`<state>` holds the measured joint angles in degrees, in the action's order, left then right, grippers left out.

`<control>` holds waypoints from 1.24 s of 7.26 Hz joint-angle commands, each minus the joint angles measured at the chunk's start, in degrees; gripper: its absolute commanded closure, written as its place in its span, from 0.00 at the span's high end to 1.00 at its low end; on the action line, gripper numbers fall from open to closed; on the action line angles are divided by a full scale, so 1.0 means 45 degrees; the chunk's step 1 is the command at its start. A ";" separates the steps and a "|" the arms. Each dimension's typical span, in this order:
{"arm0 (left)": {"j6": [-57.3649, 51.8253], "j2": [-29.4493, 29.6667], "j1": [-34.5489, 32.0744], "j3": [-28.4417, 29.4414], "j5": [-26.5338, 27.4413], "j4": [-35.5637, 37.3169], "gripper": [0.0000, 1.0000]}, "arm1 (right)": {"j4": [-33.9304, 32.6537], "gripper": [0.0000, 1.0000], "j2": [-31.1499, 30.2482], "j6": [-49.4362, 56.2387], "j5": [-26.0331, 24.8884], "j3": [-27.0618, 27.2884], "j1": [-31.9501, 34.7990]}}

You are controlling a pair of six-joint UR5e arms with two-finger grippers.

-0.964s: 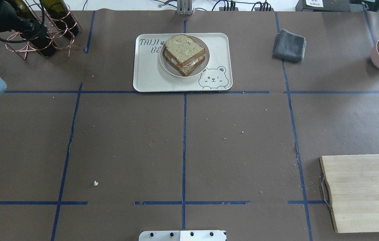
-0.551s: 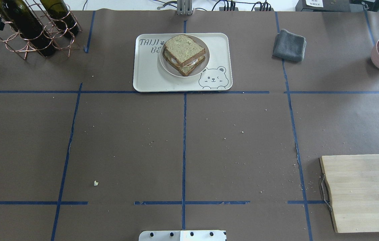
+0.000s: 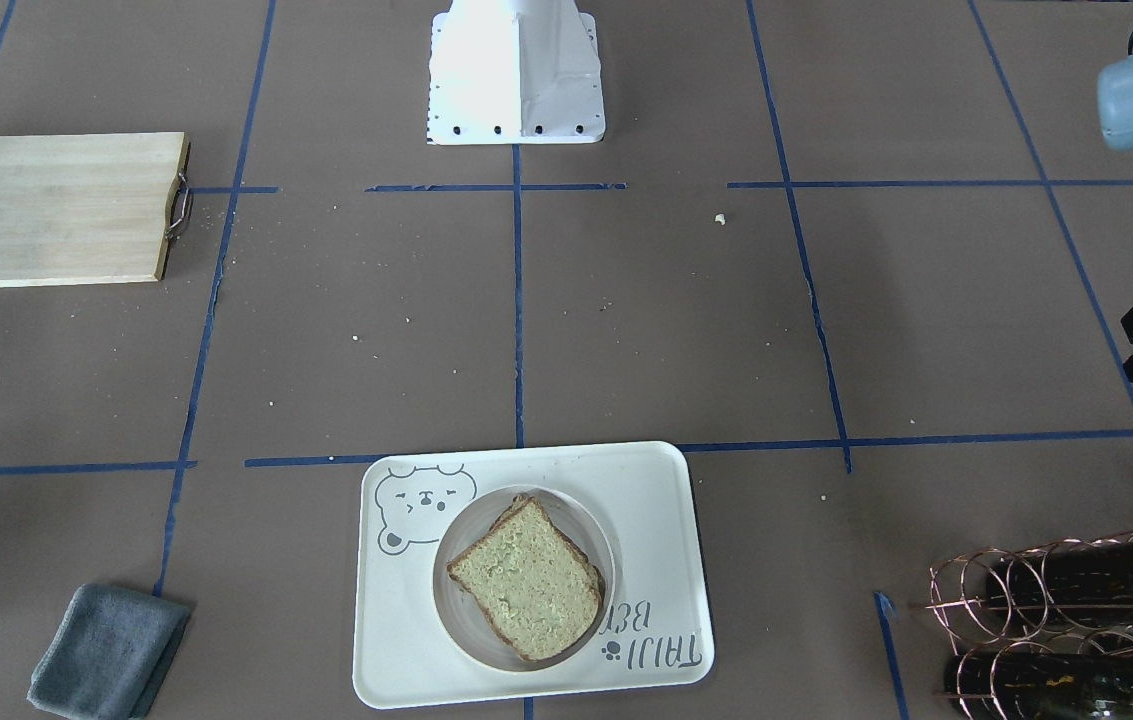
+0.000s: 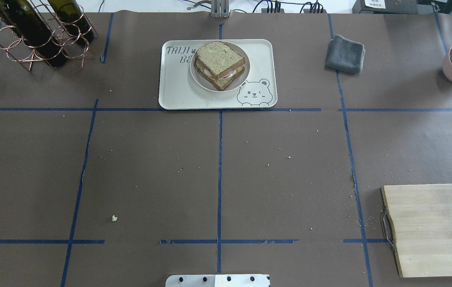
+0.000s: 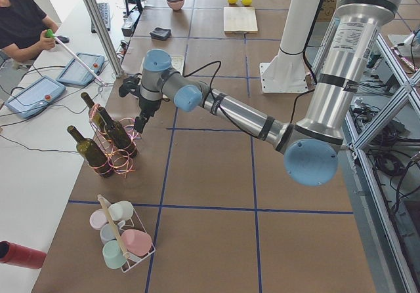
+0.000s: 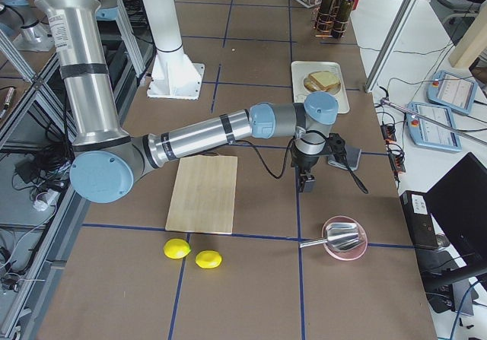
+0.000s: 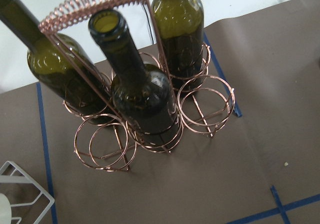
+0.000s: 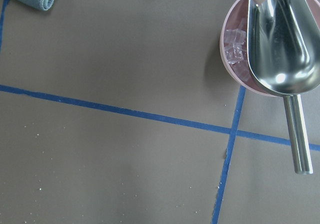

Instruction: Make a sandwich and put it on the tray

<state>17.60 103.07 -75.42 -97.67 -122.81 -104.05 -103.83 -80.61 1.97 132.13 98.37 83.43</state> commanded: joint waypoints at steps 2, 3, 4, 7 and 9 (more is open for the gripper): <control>-0.0994 -0.0791 -0.1261 0.1331 -0.0401 0.0441 1.00 | -0.0013 1.00 -0.0426 -0.0028 0.0130 -0.0083 0.0403; -0.1851 -0.0873 -0.1672 0.1429 -0.1371 0.1355 1.00 | -0.0013 1.00 -0.0601 -0.0028 0.0517 -0.0102 0.0560; -0.2769 -0.1145 -0.2334 0.1430 -0.1728 0.2196 1.00 | -0.0013 1.00 -0.0815 -0.0028 0.1043 -0.0122 0.0677; -0.4025 -0.2121 -0.2985 0.1352 -0.2372 0.3064 1.00 | -0.0013 1.00 -0.0896 -0.0028 0.1146 -0.0219 0.0795; -0.4613 -0.2552 -0.3336 0.1353 -0.2708 0.3103 1.00 | 0.0026 1.00 -0.0935 -0.0008 0.1185 -0.0336 0.0854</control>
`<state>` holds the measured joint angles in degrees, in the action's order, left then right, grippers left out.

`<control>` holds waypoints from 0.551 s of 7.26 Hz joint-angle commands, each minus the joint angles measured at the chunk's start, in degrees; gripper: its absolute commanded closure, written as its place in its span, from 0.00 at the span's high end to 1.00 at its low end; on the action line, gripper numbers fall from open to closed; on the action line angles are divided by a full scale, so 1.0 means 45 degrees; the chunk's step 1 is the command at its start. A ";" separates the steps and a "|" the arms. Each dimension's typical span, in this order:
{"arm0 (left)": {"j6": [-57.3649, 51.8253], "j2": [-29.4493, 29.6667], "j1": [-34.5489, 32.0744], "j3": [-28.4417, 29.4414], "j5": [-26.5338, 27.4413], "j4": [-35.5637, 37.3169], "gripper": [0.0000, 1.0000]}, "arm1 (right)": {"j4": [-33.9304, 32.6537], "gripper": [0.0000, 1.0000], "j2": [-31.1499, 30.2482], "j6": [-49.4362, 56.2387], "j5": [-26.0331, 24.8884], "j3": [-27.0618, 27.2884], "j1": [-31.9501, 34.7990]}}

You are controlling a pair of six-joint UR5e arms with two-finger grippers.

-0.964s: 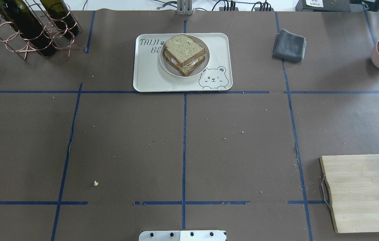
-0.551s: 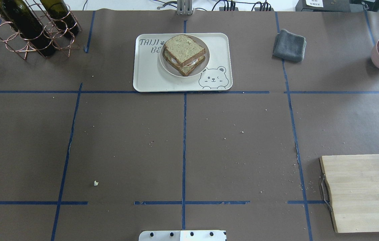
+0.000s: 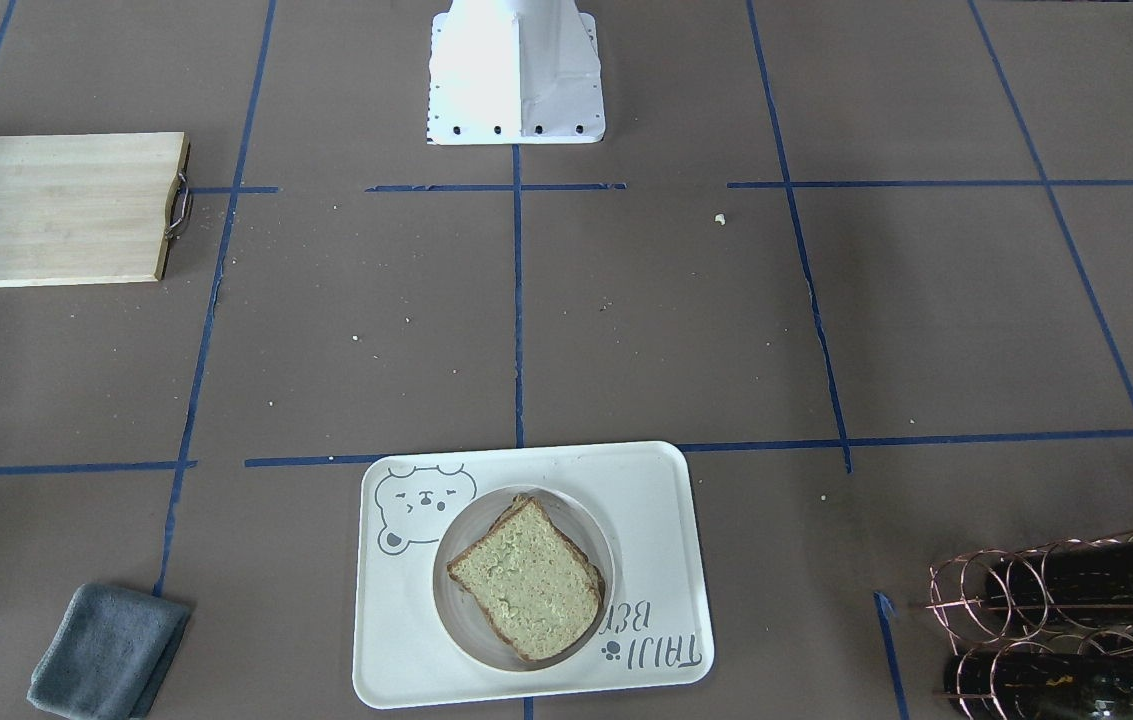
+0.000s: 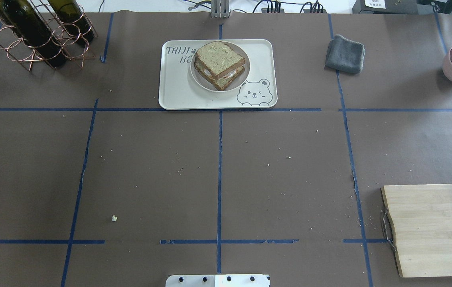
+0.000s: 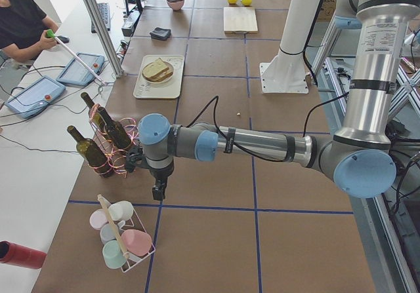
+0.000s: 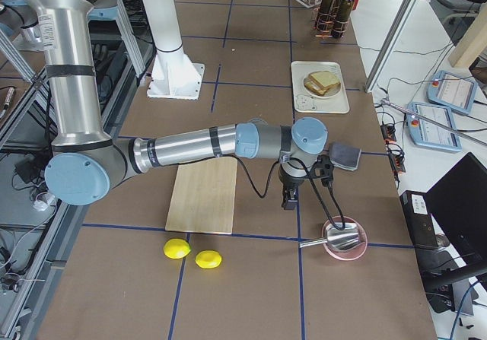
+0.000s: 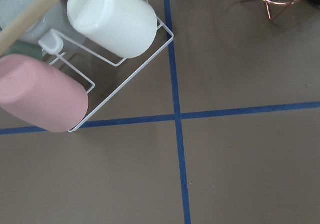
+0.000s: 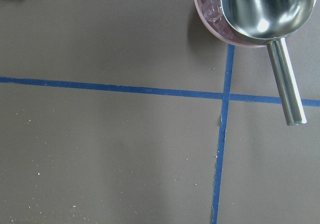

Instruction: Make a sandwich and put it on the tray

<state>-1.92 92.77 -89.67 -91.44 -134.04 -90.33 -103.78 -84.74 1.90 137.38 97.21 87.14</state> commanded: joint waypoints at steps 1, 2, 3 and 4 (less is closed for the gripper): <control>-0.0256 -0.0263 -0.0151 -0.0050 -0.0369 0.0073 1.00 | 0.0014 1.00 -0.0016 0.0007 0.0018 -0.0136 0.0029; -0.0256 -0.0263 -0.0151 -0.0050 -0.0371 0.0054 1.00 | 0.0014 1.00 -0.0016 0.0027 0.0018 -0.0214 0.0029; -0.0275 -0.0263 -0.0170 -0.0070 -0.0371 0.0054 1.00 | 0.0034 1.00 -0.0016 0.0027 0.0018 -0.0273 0.0048; -0.0256 -0.0263 -0.0171 -0.0089 -0.0371 0.0054 1.00 | 0.0034 1.00 -0.0093 0.0027 -0.0002 -0.0293 0.0145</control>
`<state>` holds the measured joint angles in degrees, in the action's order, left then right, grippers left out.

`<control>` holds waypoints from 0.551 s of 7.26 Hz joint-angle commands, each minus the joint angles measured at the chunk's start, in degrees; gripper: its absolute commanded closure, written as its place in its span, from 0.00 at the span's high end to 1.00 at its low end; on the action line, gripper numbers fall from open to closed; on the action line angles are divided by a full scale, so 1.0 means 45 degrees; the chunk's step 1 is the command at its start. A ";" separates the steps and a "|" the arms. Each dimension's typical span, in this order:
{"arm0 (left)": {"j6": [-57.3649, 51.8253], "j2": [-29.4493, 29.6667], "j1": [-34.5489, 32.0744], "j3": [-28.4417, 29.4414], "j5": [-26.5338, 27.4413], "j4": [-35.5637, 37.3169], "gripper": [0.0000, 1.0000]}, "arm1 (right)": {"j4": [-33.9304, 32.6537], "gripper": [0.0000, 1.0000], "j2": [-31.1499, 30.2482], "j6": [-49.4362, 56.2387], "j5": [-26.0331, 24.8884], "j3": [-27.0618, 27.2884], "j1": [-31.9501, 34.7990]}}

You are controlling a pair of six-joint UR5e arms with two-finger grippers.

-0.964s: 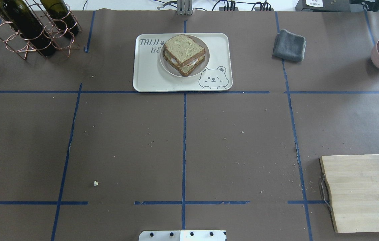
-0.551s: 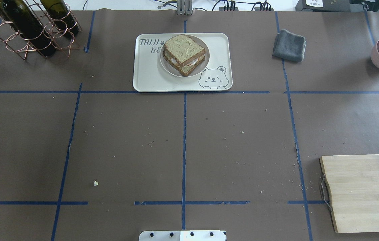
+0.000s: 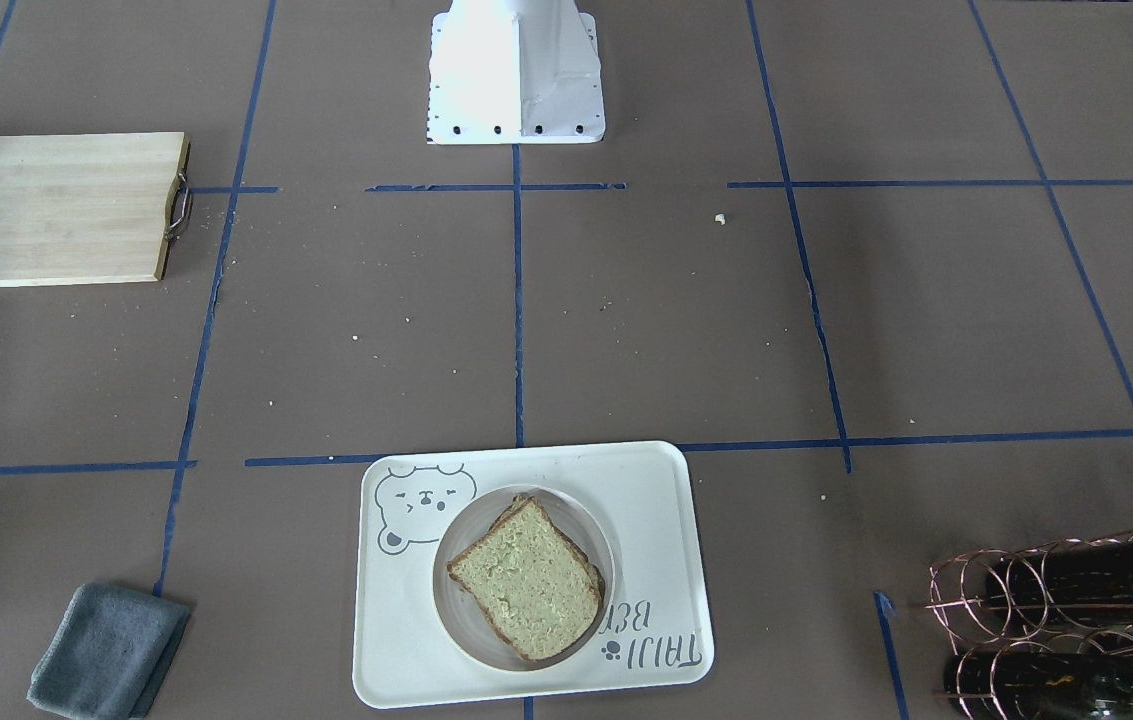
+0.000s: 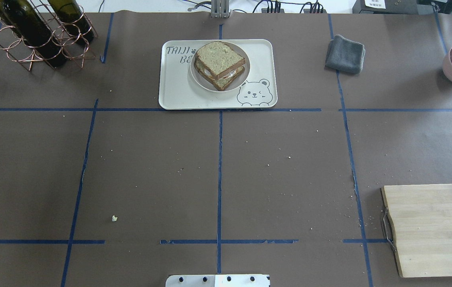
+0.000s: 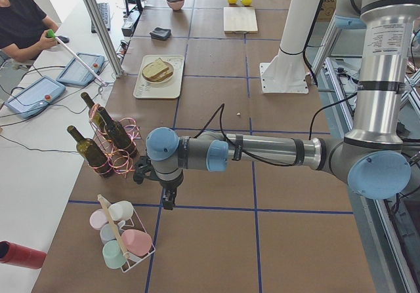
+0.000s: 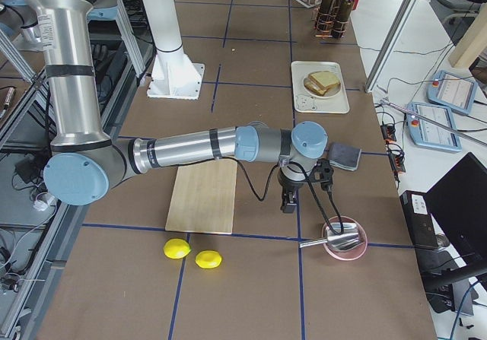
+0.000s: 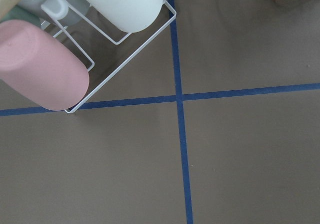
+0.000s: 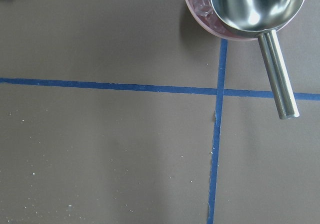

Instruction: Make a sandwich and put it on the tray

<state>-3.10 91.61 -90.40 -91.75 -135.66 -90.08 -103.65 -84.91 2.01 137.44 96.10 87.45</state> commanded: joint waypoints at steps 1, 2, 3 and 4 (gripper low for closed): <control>0.0005 -0.0006 -0.0009 -0.0022 -0.0010 -0.0001 1.00 | 0.0452 1.00 -0.0367 0.0022 -0.0035 -0.0085 0.0253; 0.0024 0.0013 -0.0009 -0.0022 -0.0010 -0.0001 1.00 | 0.2003 1.00 -0.0930 -0.0036 -0.0035 -0.0492 0.0390; 0.0024 -0.0006 -0.0009 -0.0022 -0.0010 -0.0001 1.00 | 0.2386 1.00 -0.0994 -0.0172 -0.0055 -0.0670 0.0489; 0.0024 0.0013 -0.0009 -0.0022 -0.0010 -0.0021 1.00 | 0.2428 1.00 -0.0995 -0.0308 -0.0055 -0.0710 0.0490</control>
